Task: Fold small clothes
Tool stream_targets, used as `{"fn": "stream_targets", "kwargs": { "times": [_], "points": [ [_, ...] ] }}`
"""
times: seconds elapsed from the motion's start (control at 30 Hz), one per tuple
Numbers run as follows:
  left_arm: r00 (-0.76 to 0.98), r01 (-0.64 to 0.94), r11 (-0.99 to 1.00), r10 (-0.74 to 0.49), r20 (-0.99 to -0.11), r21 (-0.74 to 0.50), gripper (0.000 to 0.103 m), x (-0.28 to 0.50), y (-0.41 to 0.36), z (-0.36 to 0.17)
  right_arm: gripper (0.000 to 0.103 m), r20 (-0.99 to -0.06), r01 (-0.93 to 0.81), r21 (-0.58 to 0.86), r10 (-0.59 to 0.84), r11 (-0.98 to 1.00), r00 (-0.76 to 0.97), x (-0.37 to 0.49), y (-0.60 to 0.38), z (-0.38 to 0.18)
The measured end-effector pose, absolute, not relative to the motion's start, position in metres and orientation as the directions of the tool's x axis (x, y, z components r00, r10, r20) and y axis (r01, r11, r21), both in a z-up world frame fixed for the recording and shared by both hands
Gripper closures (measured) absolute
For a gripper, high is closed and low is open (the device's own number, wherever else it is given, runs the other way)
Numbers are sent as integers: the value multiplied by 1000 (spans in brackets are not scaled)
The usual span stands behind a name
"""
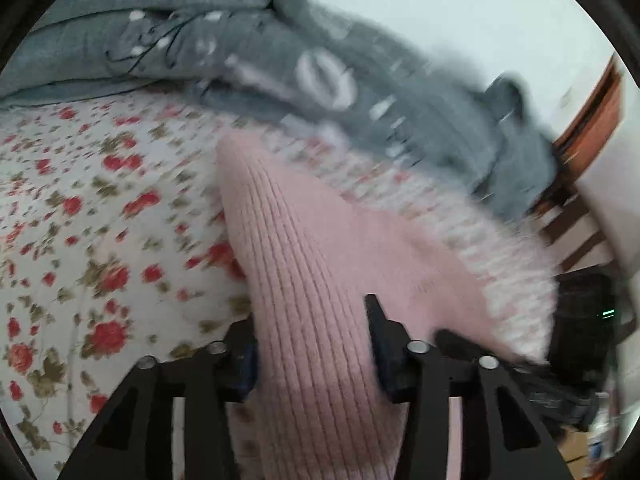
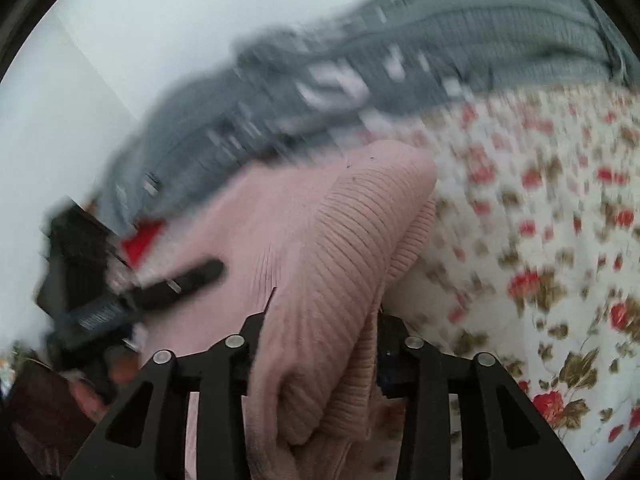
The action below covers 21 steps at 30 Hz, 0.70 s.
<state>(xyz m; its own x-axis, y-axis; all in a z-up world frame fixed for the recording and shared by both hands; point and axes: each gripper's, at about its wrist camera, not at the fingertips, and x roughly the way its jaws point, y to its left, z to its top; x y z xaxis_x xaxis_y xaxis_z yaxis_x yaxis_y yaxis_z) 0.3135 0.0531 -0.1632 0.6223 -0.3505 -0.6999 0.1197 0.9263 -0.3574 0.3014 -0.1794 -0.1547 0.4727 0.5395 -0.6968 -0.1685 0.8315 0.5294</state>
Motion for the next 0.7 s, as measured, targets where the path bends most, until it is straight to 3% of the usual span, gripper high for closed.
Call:
{"fn": "stream_targets", "kwargs": {
  "times": [0.1,0.5,0.7],
  "points": [
    [670,118,944,-304,-677,-308,44,298,55,-163,52,-662,-160,554,549,817,511,287,-191,-147],
    [714,116,979,-201,-670,-170,38,250,45,-148,52,-673,-208,119,233,971,702,210,-176,-126],
    [718,106,973,-217,-662,-205,36,229,50,-151,53,-687,-164,181,244,970,684,201,-190,-135]
  ]
}}
